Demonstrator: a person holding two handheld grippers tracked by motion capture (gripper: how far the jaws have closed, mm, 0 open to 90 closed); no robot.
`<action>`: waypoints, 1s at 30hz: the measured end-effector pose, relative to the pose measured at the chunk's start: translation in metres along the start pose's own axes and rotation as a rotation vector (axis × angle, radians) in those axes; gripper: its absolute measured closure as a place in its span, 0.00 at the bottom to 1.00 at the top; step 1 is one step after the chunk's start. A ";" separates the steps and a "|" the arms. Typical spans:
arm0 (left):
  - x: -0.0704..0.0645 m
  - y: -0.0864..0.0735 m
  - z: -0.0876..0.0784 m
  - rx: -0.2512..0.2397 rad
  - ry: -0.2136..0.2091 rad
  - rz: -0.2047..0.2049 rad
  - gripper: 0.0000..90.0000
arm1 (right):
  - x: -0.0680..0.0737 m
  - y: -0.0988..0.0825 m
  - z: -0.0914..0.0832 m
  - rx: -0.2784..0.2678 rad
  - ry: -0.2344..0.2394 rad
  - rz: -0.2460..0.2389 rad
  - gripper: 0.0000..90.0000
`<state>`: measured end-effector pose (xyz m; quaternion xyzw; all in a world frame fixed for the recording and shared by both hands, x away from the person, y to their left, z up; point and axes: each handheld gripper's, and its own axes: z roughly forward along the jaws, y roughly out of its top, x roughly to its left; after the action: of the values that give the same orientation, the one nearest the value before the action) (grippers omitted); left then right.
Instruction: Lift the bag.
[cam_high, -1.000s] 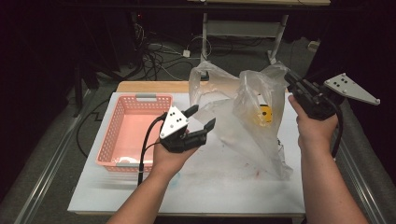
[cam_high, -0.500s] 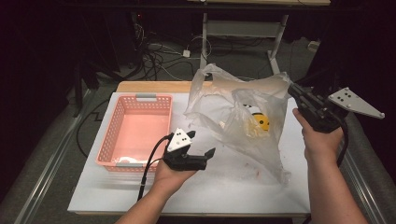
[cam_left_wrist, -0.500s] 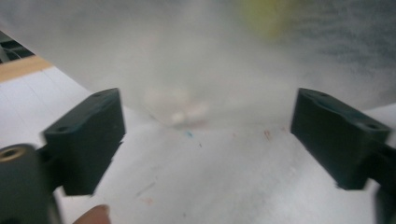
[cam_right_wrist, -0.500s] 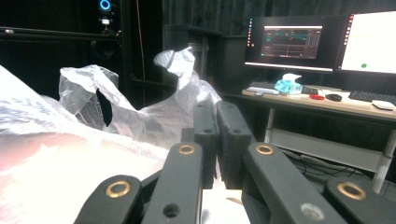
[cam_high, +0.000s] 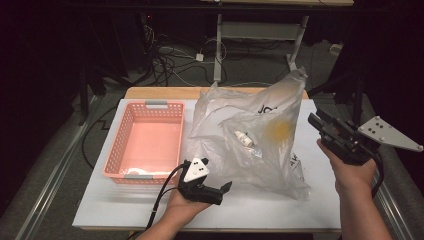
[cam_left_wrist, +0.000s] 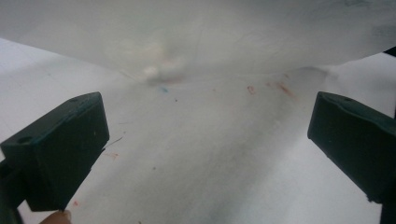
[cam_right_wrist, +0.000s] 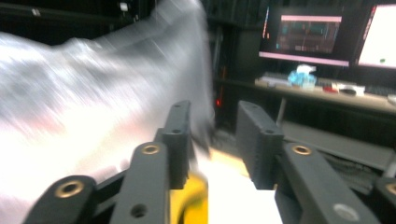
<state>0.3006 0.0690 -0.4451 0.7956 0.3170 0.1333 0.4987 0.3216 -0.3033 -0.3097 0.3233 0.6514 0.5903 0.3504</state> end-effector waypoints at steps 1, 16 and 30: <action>-0.001 -0.001 0.001 -0.007 0.003 -0.014 0.00 | 0.000 -0.005 -0.001 0.018 0.000 -0.003 0.70; -0.001 -0.013 0.006 -0.014 -0.003 -0.024 0.00 | -0.002 -0.103 -0.012 0.251 -0.011 0.044 0.26; 0.003 -0.028 0.004 -0.008 0.007 -0.007 0.00 | -0.001 -0.144 -0.017 0.304 -0.037 0.104 0.00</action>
<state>0.2952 0.0763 -0.4719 0.7921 0.3211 0.1354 0.5012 0.3066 -0.3269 -0.4523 0.4167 0.7089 0.4963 0.2782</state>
